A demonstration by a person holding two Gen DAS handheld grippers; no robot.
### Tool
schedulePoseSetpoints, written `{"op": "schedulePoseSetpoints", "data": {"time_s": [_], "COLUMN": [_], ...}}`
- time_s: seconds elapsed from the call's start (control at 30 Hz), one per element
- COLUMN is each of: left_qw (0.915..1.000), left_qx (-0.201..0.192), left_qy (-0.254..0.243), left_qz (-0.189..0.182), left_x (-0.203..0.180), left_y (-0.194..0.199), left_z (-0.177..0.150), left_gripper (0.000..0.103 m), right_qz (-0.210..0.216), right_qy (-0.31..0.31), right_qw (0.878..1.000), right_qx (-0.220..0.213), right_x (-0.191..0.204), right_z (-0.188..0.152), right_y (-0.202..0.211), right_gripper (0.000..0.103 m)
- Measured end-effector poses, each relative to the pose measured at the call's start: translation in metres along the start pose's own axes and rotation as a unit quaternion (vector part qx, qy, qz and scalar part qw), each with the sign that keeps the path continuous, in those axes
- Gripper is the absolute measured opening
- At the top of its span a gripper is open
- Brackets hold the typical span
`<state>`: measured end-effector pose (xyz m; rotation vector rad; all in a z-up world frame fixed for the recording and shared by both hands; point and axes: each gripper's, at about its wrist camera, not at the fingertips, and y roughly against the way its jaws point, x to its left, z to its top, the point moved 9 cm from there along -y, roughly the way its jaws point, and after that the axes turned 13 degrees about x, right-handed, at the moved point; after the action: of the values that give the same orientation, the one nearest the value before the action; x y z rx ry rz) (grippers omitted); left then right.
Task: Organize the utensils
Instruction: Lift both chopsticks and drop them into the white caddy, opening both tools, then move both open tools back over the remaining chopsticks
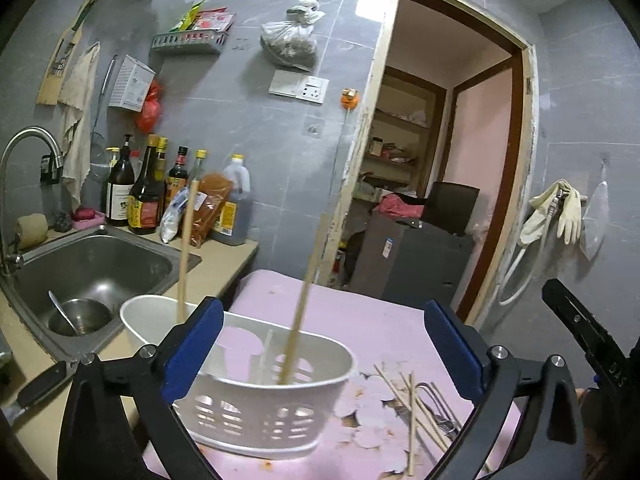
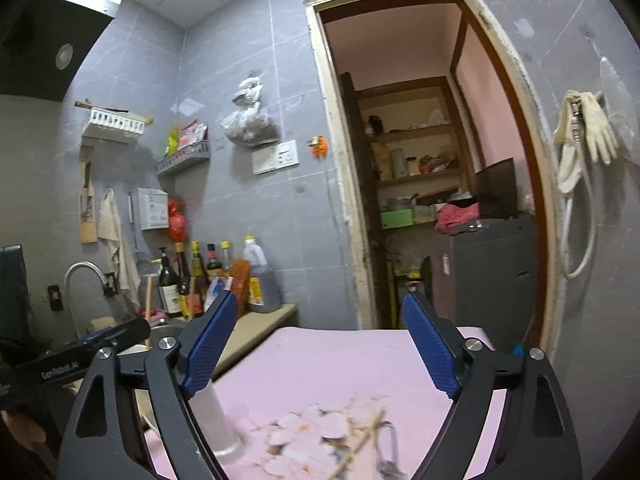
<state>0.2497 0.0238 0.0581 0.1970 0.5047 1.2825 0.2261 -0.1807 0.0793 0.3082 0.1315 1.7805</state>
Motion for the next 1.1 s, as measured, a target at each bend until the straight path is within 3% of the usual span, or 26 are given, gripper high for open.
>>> {"op": "schedulePoseSetpoints", "data": {"time_s": [0.03,0.1,0.53,0.8,0.97,1.1], "left_qw": [1.0000,0.9999,0.9963,0.9889,0.9790,0.9676], "left_qx": [-0.001,0.000,0.040,0.114,0.174,0.213], "left_qy": [-0.003,-0.015,-0.074,-0.090,-0.095,-0.124], "left_qz": [0.000,0.001,-0.017,-0.033,-0.050,-0.056], "left_x": [-0.004,-0.013,-0.061,-0.072,-0.078,-0.089], "left_y": [0.001,0.002,-0.020,-0.059,-0.086,-0.106], "left_z": [-0.001,-0.005,-0.040,-0.067,-0.084,-0.099], "left_gripper": [0.099,0.101,0.101,0.101,0.100,0.088], "right_qz": [-0.004,-0.011,-0.065,-0.075,-0.067,-0.060], "right_qy": [0.002,0.005,0.044,0.039,0.010,-0.005], "right_qw": [1.000,1.000,0.996,0.992,0.984,0.974], "right_qx": [0.000,0.000,0.033,0.097,0.164,0.220], "right_x": [-0.004,-0.012,-0.050,-0.071,-0.087,-0.097], "right_z": [0.000,-0.001,-0.029,-0.057,-0.077,-0.096], "right_y": [0.004,0.012,0.029,0.011,-0.011,-0.029], "right_gripper": [0.097,0.103,0.103,0.103,0.087,0.062]}}
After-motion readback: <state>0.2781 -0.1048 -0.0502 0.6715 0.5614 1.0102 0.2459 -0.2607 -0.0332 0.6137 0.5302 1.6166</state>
